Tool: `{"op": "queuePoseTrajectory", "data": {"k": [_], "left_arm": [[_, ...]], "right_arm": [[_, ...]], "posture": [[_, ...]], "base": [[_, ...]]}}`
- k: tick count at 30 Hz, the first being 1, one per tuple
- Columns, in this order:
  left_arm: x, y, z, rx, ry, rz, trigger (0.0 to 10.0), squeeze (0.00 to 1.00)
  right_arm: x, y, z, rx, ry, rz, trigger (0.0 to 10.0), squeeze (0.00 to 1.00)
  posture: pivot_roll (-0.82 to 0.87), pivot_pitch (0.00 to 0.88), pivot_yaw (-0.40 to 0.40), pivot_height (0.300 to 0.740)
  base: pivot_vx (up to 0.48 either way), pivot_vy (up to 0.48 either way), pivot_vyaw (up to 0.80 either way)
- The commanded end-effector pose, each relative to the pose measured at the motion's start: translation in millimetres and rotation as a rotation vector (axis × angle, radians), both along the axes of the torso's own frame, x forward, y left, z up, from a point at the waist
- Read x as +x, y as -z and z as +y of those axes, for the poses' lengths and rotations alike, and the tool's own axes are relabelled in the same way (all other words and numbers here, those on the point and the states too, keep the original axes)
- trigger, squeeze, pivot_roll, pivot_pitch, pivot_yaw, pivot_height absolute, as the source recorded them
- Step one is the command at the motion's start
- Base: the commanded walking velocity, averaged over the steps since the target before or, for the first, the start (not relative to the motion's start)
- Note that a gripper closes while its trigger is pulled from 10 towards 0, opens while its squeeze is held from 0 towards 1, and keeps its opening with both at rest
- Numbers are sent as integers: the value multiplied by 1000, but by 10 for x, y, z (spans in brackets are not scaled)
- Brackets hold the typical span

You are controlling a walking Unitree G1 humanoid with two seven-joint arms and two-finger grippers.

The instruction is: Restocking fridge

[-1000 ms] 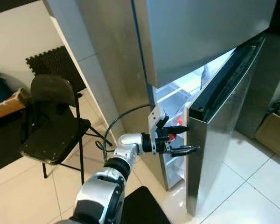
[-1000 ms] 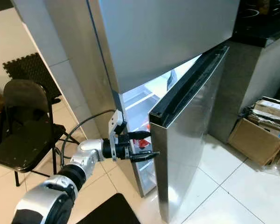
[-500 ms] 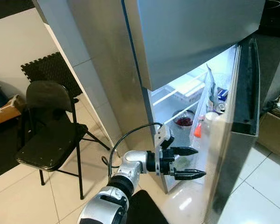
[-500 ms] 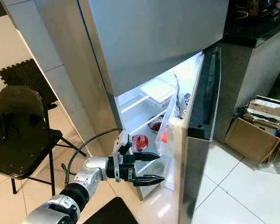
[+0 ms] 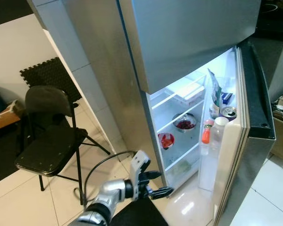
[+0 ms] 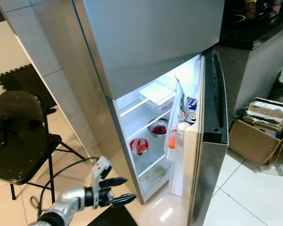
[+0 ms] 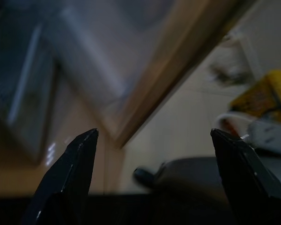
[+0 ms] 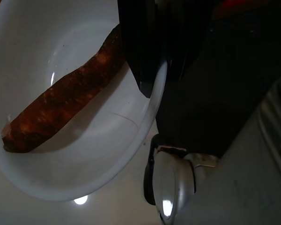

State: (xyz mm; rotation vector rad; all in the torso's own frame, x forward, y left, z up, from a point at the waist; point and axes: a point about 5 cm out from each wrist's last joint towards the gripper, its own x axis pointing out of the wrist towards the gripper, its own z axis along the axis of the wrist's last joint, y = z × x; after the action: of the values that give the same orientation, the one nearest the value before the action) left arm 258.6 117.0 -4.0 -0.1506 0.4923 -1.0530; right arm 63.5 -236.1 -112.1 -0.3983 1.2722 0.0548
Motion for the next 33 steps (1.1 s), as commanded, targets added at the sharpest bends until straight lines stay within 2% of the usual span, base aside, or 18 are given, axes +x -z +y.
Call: {"op": "queuePoseTrajectory", "data": {"k": [1,5,7,10,13,20,21,28,31,33], "left_arm": [[-113,166,234,116,-100,65,10000,0],[-176,254,306,159,-166,115,10000,0],[-243,337,395,191,-255,167,10000,0],[-310,406,454,224,-315,204,10000,0],[-426,510,567,280,-422,259,10000,0],[-565,617,721,318,-597,345,10000,0],[-576,627,733,314,-637,354,10000,0],[-636,674,739,300,-752,378,10000,0],[-780,751,740,316,-779,419,10000,0],[-816,769,736,320,-781,429,10000,0]], "right_arm": [[107,-2,68,10,-12,-23,10000,0],[114,-2,67,9,-20,-15,10000,0],[128,-3,71,9,-27,-11,10000,0],[148,-7,66,7,-29,-10,10000,0],[163,-12,41,-4,-21,1,10000,0],[149,-20,-20,-19,-21,34,10000,0],[137,-23,-46,-24,-31,44,10000,0],[133,-62,-196,-53,-56,71,10000,0],[197,-95,-265,-67,-31,53,10000,0],[220,-104,-280,-68,-20,46,10000,0]], "posture": [[-128,0,114,740],[-125,0,106,740],[-122,0,95,740],[-121,0,91,740],[-126,0,83,740],[-124,0,63,740],[-106,0,35,740],[-79,0,1,740],[-79,0,-3,740],[-75,0,-7,740]], "base": [[0,0,0],[0,0,0],[0,0,0],[0,0,0],[0,0,0],[0,0,-664],[0,0,-775],[0,0,-775],[0,0,-775],[0,0,-775]]}}
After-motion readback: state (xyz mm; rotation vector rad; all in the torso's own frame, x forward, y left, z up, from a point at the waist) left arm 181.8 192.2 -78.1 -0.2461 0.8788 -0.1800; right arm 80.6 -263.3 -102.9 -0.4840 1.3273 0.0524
